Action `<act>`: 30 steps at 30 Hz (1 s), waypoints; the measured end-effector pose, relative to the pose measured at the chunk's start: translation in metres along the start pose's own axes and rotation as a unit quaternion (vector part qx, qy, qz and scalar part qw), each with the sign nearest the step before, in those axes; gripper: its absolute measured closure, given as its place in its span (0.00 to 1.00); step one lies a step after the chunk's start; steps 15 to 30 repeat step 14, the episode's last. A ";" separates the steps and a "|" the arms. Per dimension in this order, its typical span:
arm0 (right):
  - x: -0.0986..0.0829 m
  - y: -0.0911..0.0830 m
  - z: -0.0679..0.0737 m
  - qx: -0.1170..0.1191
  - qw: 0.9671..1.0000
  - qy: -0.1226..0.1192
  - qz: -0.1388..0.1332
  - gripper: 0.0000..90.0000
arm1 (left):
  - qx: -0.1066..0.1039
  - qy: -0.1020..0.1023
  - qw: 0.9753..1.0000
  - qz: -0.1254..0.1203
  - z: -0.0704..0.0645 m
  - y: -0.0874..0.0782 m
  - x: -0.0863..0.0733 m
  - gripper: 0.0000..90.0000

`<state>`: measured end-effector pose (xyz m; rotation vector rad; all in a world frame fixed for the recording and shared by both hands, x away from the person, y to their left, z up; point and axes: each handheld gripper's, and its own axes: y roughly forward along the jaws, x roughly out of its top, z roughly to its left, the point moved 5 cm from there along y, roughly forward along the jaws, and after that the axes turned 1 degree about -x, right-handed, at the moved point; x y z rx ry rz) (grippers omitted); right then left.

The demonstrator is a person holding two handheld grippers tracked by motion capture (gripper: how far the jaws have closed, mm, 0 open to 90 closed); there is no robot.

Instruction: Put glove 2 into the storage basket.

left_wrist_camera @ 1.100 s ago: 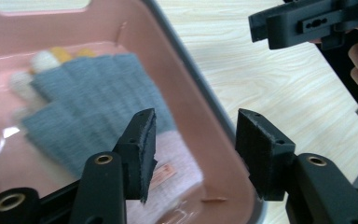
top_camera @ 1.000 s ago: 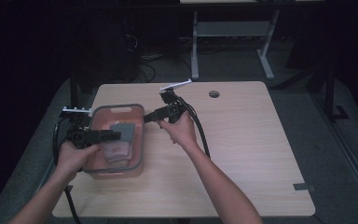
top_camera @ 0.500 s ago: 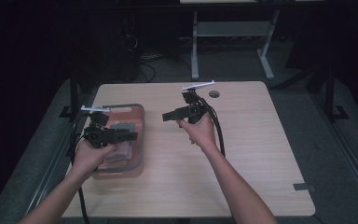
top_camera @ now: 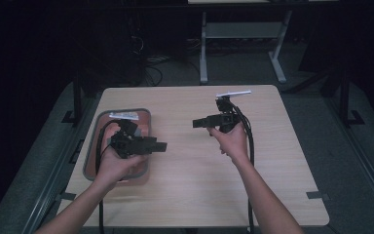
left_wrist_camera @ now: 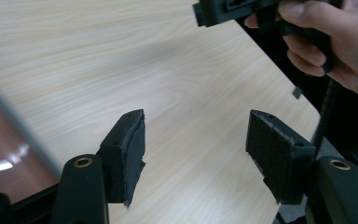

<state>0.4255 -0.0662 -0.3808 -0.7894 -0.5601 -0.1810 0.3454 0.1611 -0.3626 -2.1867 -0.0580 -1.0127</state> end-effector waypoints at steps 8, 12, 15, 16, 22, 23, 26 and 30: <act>-0.007 -0.018 -0.018 -0.013 1.000 0.014 -0.009 0.52 | -0.017 0.015 1.000 0.014 -0.019 0.021 0.000 0.40; -0.011 -0.026 -0.027 -0.020 1.000 0.018 -0.014 0.52 | -0.026 0.024 0.999 0.023 -0.027 0.028 -0.001 0.39; -0.014 -0.030 -0.031 -0.023 0.999 0.021 -0.014 0.52 | -0.030 0.027 0.999 0.022 -0.030 0.032 -0.001 0.39; -0.014 -0.030 -0.031 -0.023 0.999 0.021 -0.014 0.52 | -0.030 0.027 0.999 0.022 -0.030 0.032 -0.001 0.39; -0.014 -0.030 -0.031 -0.023 0.999 0.021 -0.014 0.52 | -0.030 0.027 0.999 0.022 -0.030 0.032 -0.001 0.39; -0.014 -0.030 -0.031 -0.023 0.999 0.021 -0.014 0.52 | -0.030 0.027 0.999 0.022 -0.030 0.032 -0.001 0.39; -0.014 -0.030 -0.031 -0.023 0.999 0.021 -0.014 0.52 | -0.030 0.027 0.999 0.022 -0.030 0.032 -0.001 0.39; -0.014 -0.030 -0.031 -0.023 0.999 0.021 -0.014 0.52 | -0.030 0.027 0.999 0.022 -0.030 0.032 -0.001 0.39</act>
